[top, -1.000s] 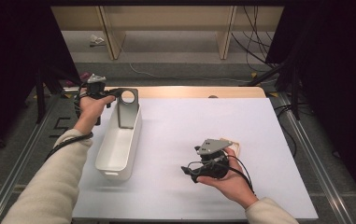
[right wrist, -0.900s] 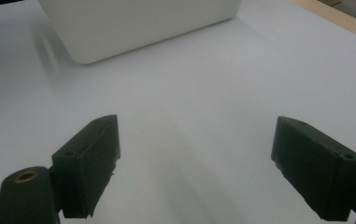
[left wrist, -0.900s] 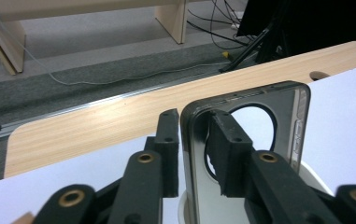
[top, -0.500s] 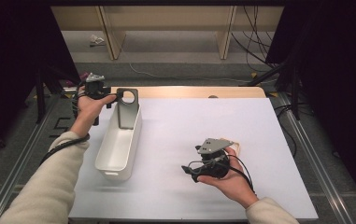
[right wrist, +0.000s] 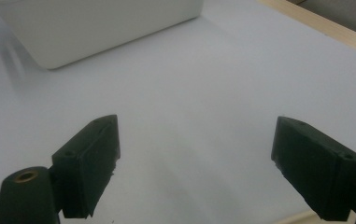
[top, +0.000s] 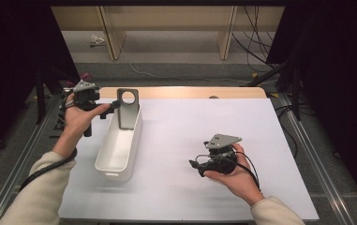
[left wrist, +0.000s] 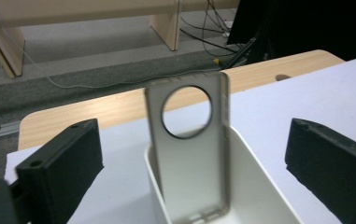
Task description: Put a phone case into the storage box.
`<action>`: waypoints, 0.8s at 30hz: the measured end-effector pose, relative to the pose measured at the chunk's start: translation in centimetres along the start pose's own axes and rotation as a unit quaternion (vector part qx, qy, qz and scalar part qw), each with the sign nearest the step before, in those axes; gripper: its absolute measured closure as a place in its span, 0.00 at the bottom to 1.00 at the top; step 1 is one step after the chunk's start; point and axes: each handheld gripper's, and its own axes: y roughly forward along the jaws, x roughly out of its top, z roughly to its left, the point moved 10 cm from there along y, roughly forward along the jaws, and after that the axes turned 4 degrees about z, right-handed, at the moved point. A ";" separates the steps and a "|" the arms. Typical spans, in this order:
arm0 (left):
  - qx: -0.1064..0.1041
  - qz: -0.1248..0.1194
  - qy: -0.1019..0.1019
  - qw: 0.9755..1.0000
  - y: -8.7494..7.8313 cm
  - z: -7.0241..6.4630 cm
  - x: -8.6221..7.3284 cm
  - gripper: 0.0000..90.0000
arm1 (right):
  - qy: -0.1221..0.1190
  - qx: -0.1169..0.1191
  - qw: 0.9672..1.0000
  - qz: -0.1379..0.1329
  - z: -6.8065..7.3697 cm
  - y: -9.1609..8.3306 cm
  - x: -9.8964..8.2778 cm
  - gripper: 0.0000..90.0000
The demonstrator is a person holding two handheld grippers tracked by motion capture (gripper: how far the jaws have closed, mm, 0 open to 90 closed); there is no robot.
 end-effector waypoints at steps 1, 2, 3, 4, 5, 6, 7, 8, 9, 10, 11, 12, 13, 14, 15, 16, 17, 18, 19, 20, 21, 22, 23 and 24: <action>-0.004 -0.003 0.001 1.000 -0.4 -0.4 -0.3 0.01 | 0.001 -0.001 1.000 0.001 -0.1 -0.1 -0.1 0.18; -0.011 -0.008 0.002 1.000 -0.8 -1.0 -0.6 0.01 | 0.003 -0.003 1.000 0.000 -0.3 -0.2 -0.1 0.18; -0.016 -0.010 0.006 1.000 -1.2 -1.5 -0.9 0.00 | 0.005 -0.006 1.000 -0.001 -0.6 -0.3 -0.1 0.18; -0.021 -0.012 0.011 1.000 -1.6 -2.1 -1.2 0.00 | 0.007 -0.009 1.000 -0.002 -0.9 -0.5 -0.2 0.18; -0.026 -0.014 0.013 0.999 -2.0 -2.6 -1.6 0.00 | 0.011 -0.012 1.000 -0.003 -1.1 -0.7 -0.2 0.18; -0.034 -0.013 0.016 0.999 -2.3 -3.3 -2.1 0.00 | 0.014 -0.015 1.000 -0.004 -1.4 -0.8 -0.3 0.18; -0.041 -0.013 0.020 0.999 -2.7 -3.9 -2.5 0.00 | 0.017 -0.019 1.000 -0.005 -1.7 -1.0 -0.3 0.18; -0.048 -0.013 0.022 0.999 -3.1 -4.4 -2.9 0.00 | 0.019 -0.023 1.000 -0.006 -2.0 -1.2 -0.4 0.18; -0.052 -0.016 0.023 0.998 -3.4 -4.9 -3.2 0.00 | 0.023 -0.027 0.999 -0.006 -2.3 -1.4 -0.5 0.18; -0.055 -0.020 0.025 0.998 -3.8 -5.4 -3.5 0.00 | 0.027 -0.030 0.999 -0.005 -2.6 -1.5 -0.6 0.18; -0.059 -0.022 0.028 0.998 -4.2 -6.0 -3.8 0.00 | 0.030 -0.033 0.999 -0.005 -2.9 -1.7 -0.7 0.18; -0.064 -0.024 0.032 0.997 -4.5 -6.6 -4.1 0.00 | 0.033 -0.036 0.999 -0.006 -3.2 -1.8 -0.8 0.18; -0.068 -0.024 0.036 0.997 -4.8 -7.2 -4.5 0.00 | 0.038 -0.040 0.998 -0.005 -3.5 -2.0 -1.0 0.18; -0.072 -0.027 0.041 0.996 -5.1 -7.7 -4.9 0.00 | 0.040 -0.042 0.998 -0.006 -3.8 -2.1 -1.1 0.18; -0.075 -0.031 0.043 0.996 -5.3 -8.2 -5.2 0.00 | 0.042 -0.045 0.998 -0.006 -4.0 -2.3 -1.1 0.18; -0.079 -0.031 0.044 0.995 -5.4 -8.7 -5.7 0.00 | 0.046 -0.048 0.998 -0.006 -4.3 -2.4 -1.3 0.18; -0.082 -0.031 0.047 0.995 -5.5 -9.1 -6.0 0.00 | 0.049 -0.052 0.997 -0.007 -4.6 -2.5 -1.3 0.18; -0.085 -0.033 0.053 0.994 -5.6 -9.6 -6.5 0.00 | 0.052 -0.053 0.997 -0.007 -4.8 -2.7 -1.4 0.18; -0.089 -0.033 0.055 0.994 -5.7 -10.0 -6.9 0.00 | 0.056 -0.056 0.997 -0.006 -5.1 -2.8 -1.6 0.18; -0.091 -0.036 0.057 0.994 -5.8 -10.3 -7.1 0.00 | 0.058 -0.059 0.997 -0.005 -5.4 -2.9 -1.7 0.18; -0.092 -0.039 0.058 0.993 -6.0 -10.4 -7.3 0.00 | 0.059 -0.062 0.996 -0.005 -5.6 -3.1 -1.8 0.18; -0.093 -0.044 0.059 0.993 -6.2 -10.7 -7.6 0.00 | 0.062 -0.064 0.996 -0.006 -5.8 -3.2 -1.9 0.18; -0.094 -0.047 0.060 0.993 -6.4 -11.0 -7.7 0.00 | 0.064 -0.069 0.996 -0.005 -6.2 -3.4 -2.1 0.18; -0.094 -0.050 0.062 0.992 -6.5 -11.2 -8.0 0.00 | 0.067 -0.072 0.995 -0.005 -6.5 -3.6 -2.2 0.18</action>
